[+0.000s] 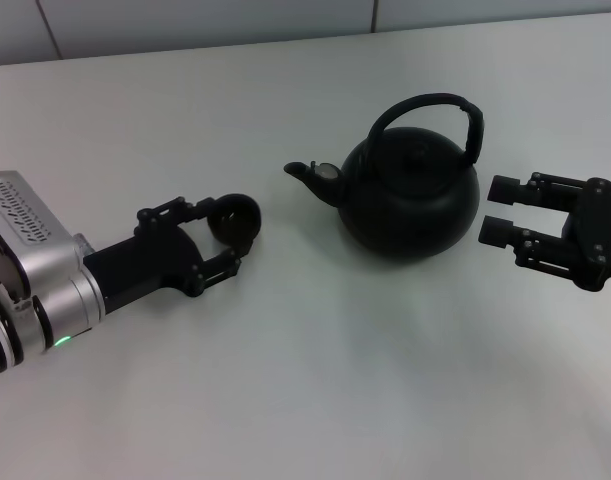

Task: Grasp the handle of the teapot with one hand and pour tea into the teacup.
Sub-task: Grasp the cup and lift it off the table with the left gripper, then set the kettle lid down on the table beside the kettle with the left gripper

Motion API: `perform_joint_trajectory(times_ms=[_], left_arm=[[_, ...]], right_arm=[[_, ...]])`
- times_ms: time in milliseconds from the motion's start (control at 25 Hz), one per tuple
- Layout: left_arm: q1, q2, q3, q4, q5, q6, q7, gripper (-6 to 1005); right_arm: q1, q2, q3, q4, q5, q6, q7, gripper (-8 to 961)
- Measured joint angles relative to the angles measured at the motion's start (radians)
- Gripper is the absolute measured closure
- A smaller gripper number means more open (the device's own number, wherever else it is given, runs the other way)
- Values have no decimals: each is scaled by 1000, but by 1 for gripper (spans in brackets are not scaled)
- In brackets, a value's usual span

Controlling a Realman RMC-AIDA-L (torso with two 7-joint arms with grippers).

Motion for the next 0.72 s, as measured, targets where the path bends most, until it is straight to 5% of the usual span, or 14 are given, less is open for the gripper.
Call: perform_joint_trajectory(times_ms=[720], left_arm=[[-3, 0, 250, 111, -18, 22, -89, 270]], right_arm=[[-1, 0, 0, -1, 0, -3, 0, 395]])
